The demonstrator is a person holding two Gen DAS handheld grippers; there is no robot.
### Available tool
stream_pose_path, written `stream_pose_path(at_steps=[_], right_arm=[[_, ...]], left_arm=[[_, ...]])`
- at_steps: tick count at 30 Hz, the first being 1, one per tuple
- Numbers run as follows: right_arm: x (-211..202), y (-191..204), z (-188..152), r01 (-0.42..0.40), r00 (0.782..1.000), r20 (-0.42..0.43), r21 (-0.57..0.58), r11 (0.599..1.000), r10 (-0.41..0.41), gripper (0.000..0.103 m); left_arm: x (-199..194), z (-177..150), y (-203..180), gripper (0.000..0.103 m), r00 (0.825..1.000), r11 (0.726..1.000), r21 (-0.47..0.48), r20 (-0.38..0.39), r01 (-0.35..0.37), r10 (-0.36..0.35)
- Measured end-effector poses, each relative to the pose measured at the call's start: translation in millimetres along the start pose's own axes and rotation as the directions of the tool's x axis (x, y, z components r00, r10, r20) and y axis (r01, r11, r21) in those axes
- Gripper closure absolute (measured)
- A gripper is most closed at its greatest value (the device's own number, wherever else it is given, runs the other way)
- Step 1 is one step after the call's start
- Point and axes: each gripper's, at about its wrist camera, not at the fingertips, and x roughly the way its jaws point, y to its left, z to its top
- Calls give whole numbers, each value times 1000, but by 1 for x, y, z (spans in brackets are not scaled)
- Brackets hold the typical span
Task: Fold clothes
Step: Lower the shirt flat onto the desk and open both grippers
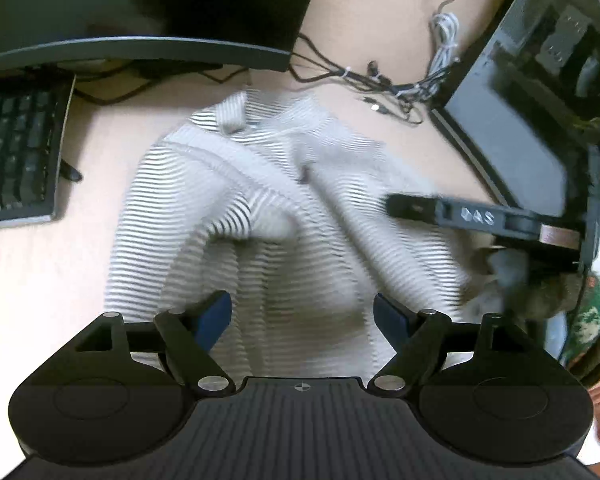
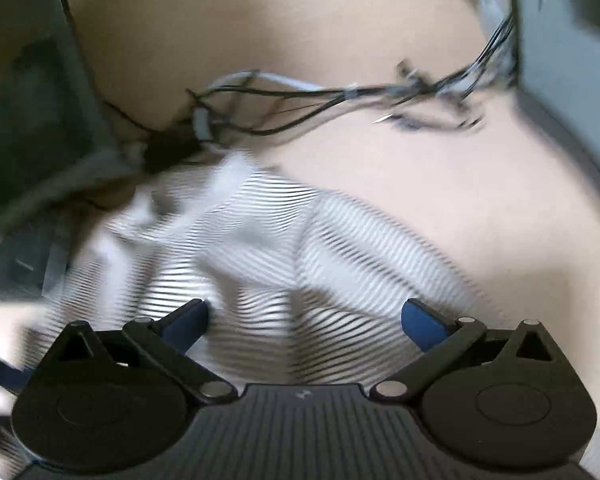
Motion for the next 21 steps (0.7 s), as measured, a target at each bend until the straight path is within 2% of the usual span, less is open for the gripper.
stream_pose_path(at_steps=[1, 5, 6, 8, 12, 16, 17, 19, 21], right_arm=[[0, -6, -2, 43, 999, 14, -35, 998, -43, 0], [-5, -25, -5, 116, 993, 29, -101, 988, -114, 0], [-5, -27, -4, 126, 992, 26, -104, 987, -124, 0], [-4, -27, -1, 145, 989, 30, -124, 982, -143, 0], [6, -33, 9, 193, 981, 52, -129, 973, -188, 0], [5, -39, 31, 260, 965, -15, -43, 965, -260, 0], [-6, -38, 33, 244, 970, -8, -19, 970, -244, 0], [-29, -29, 34, 153, 987, 45, -16, 988, -152, 0], [-48, -17, 32, 57, 994, 91, -34, 998, -53, 0]], left_arm=[[3, 4, 2, 20, 1000, 1000, 12, 5, -21, 21], [-2, 20, 15, 20, 992, 992, 51, 66, -114, 110], [-6, 24, 18, 22, 983, 984, 68, 95, -162, 155], [-16, 33, 28, 29, 953, 957, 89, 157, -275, 259], [-39, 34, 33, 22, 953, 969, 34, 189, -246, 235], [-62, 35, 38, 17, 951, 977, -20, 223, -214, 213], [-68, 35, 39, 12, 951, 978, -33, 231, -205, 207], [-79, 35, 42, 9, 948, 980, -60, 248, -188, 197], [-91, 35, 45, 9, 946, 982, -86, 266, -170, 187]])
